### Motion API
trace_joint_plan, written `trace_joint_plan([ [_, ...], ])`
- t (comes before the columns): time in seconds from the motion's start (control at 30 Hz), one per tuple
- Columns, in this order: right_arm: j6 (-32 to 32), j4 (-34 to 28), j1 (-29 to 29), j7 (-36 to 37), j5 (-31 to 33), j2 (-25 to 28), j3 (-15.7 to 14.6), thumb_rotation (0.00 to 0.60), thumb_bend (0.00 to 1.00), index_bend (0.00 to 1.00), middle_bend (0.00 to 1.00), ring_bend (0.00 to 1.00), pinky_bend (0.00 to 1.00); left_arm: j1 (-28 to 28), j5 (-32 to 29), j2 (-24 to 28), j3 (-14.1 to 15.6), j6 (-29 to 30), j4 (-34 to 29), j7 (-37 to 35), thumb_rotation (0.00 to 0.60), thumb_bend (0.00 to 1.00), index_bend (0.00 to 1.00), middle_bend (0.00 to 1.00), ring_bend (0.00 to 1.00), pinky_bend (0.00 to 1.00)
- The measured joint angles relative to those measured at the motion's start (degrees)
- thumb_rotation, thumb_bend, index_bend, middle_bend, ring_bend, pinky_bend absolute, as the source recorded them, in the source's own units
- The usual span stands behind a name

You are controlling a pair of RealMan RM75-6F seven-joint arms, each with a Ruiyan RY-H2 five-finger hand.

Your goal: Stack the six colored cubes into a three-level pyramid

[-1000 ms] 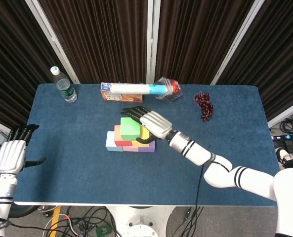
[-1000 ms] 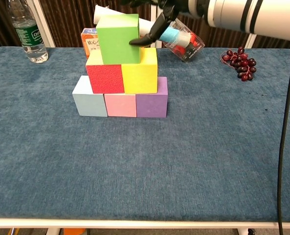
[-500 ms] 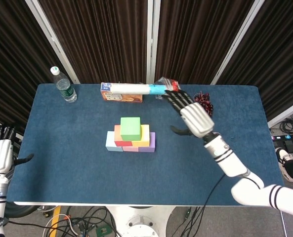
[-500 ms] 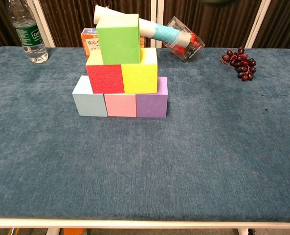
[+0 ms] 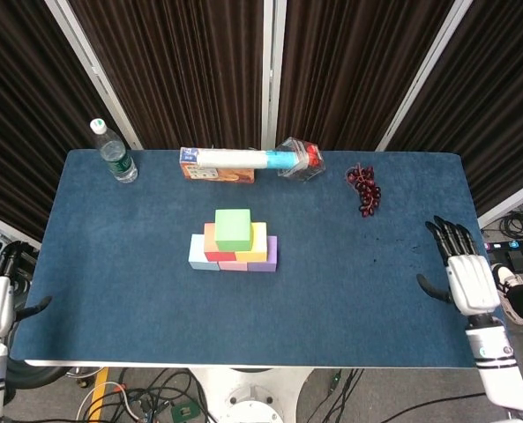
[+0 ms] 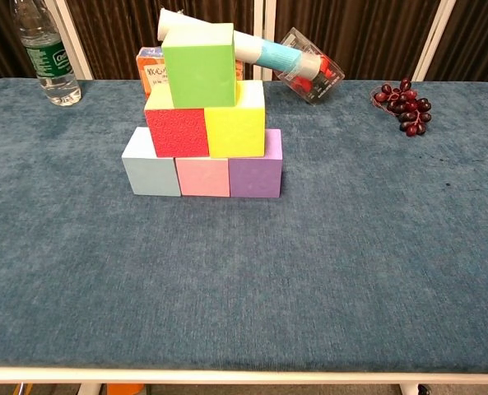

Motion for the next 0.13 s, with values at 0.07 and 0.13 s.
trace_joint_plan([
  [0.07,1.7,0.4,-2.1,0.5,-1.4,-0.4,-0.9,0.6,0.21,0.0,0.0,0.0,0.0,0.8,0.5,-0.3,0.4,1.0,-0.7,0.6,0.6,0.0,0.15,0.1,0.05,0.06],
  [0.13,2.8,0.6,-3.6,0.7,-2.6,-0.7,-1.3,0.6,0.21,0.0,0.0,0.0,0.0,1.4,1.0,-0.7,0.6,2.2,-1.0,1.1,0.6,0.0,0.15,0.1,0.05,0.06],
])
